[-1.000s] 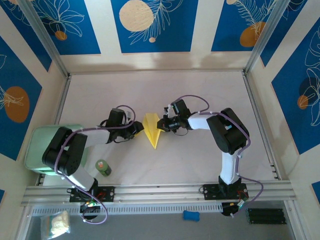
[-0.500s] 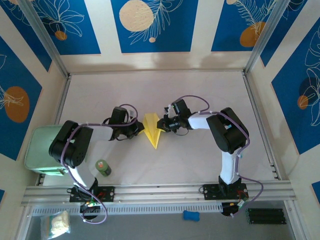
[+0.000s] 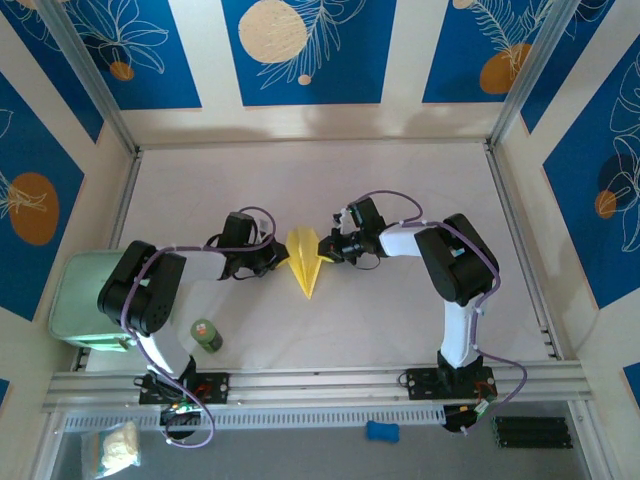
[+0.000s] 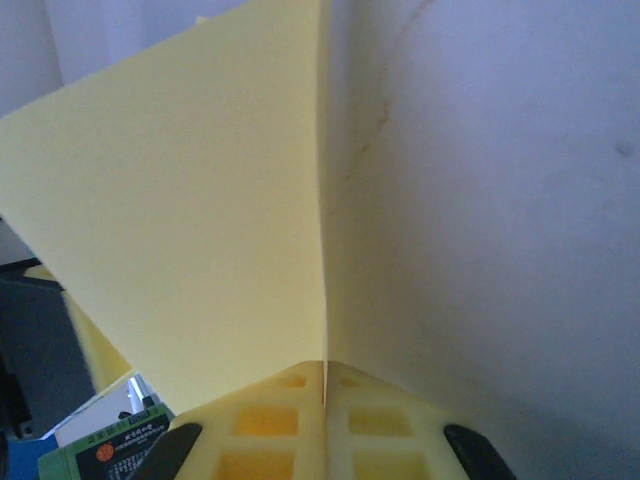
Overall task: Fold a paper plane with a square sheet of paper (pick it up from the middle)
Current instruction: Move a paper plane to the center of the table.
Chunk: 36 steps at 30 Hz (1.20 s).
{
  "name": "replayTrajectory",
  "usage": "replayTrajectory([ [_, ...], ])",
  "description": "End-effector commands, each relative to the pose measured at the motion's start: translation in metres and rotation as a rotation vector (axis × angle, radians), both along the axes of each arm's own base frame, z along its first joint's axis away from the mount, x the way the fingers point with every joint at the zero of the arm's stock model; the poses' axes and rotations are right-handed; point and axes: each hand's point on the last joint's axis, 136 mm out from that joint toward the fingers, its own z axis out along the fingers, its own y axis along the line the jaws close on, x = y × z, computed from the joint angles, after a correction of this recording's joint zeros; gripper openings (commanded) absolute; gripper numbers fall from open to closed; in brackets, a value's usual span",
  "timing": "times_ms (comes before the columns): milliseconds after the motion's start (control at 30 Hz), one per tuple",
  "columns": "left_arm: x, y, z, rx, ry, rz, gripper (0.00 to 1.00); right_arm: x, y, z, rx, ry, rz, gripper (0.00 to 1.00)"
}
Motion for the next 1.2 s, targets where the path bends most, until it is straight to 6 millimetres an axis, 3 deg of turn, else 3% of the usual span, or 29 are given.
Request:
replayTrajectory([
  [0, 0.003, 0.005, 0.011, 0.034, -0.045, 0.024, 0.00, -0.003, -0.011, -0.014, -0.038, 0.038, -0.031, 0.02],
  [300, -0.009, 0.031, 0.002, 0.115, -0.036, 0.128, 0.00, -0.004, -0.011, -0.018, -0.052, 0.041, -0.055, 0.02],
  [500, -0.015, 0.032, -0.007, 0.124, -0.001, 0.131, 0.01, -0.007, -0.007, -0.022, -0.059, 0.050, -0.042, 0.02],
  [633, -0.013, 0.037, -0.002, 0.161, -0.013, 0.137, 0.15, -0.008, -0.006, -0.023, -0.060, 0.055, -0.038, 0.02],
  [767, -0.013, 0.041, 0.020, 0.188, -0.066, 0.125, 0.31, -0.008, -0.004, -0.021, -0.064, 0.050, -0.027, 0.02],
  [867, -0.020, 0.036, 0.032, 0.161, -0.085, 0.107, 0.38, -0.008, -0.003, -0.021, -0.066, 0.052, -0.024, 0.02],
  [1167, -0.037, -0.015, 0.048, 0.020, -0.103, -0.008, 0.39, -0.009, -0.003, -0.021, -0.070, 0.054, -0.023, 0.02],
])
